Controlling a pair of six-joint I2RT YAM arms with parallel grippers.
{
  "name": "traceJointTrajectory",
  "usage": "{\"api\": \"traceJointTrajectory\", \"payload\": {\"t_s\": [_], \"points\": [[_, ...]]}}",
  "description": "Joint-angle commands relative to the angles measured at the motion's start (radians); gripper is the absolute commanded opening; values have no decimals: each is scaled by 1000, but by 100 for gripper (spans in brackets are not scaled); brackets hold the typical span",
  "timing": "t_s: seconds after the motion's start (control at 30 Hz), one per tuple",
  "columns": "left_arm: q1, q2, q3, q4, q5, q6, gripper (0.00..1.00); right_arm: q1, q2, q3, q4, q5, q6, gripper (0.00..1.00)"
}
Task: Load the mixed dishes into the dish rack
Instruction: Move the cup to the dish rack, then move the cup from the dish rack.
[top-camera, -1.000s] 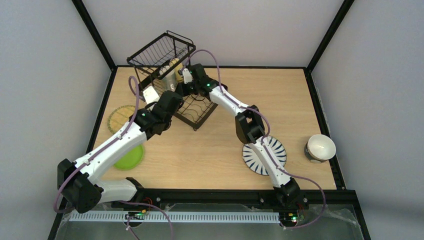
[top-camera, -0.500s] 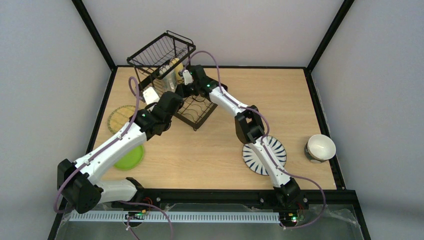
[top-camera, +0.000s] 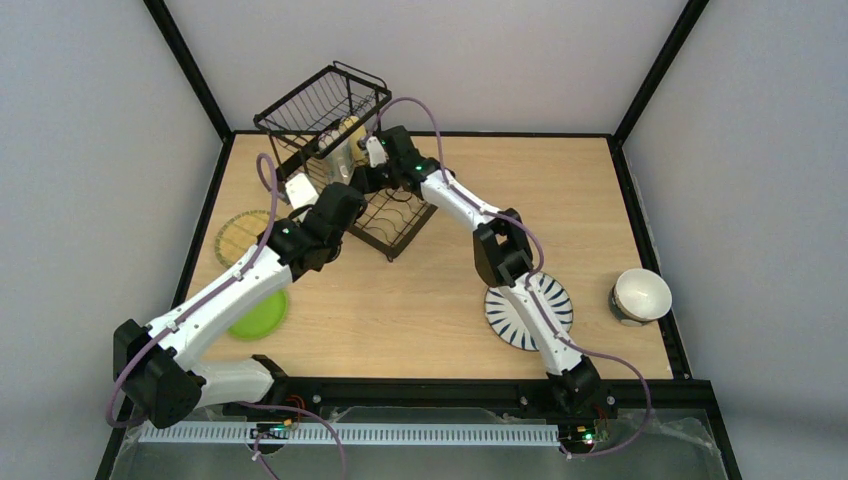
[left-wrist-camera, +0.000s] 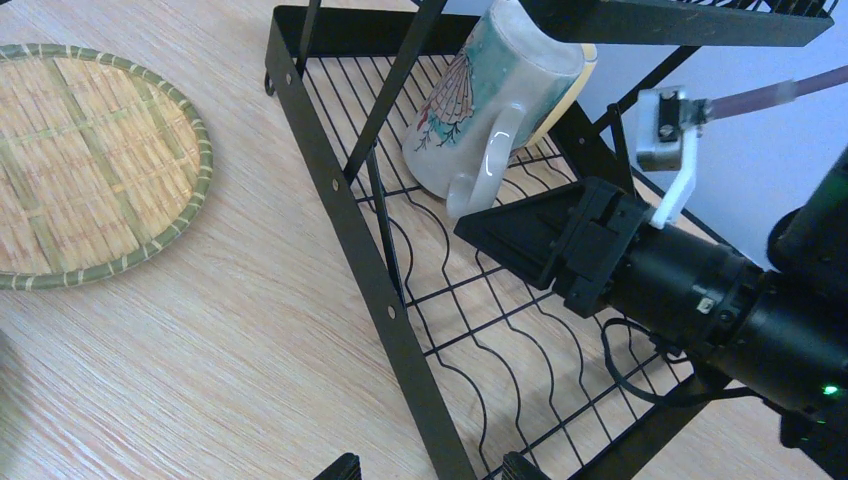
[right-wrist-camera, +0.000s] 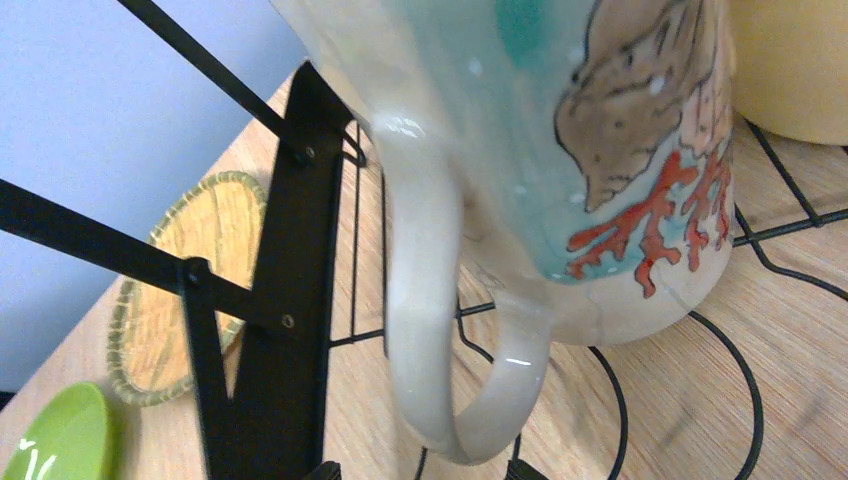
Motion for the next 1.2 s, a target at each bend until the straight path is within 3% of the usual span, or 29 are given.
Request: {"api": "traceJointTrajectory", "payload": {"t_s": [0.0, 0.23, 0.43, 0.93, 1.17], "points": [[-4, -16, 7, 1, -31, 29, 80, -5, -107, -32, -22, -7, 0, 96], [-6, 10, 23, 8, -40, 95, 80, -5, -185, -145, 43, 30, 49, 99], [-15, 106, 97, 13, -94, 195, 80, -26, -285, -272, 62, 188, 85, 100], [-28, 558, 431, 12, -206, 360, 80, -284, -688, -871, 242, 338, 227, 100], [-27, 800, 622, -53, -293, 405, 82, -318, -794, -1025, 363, 321, 225, 100]]}}
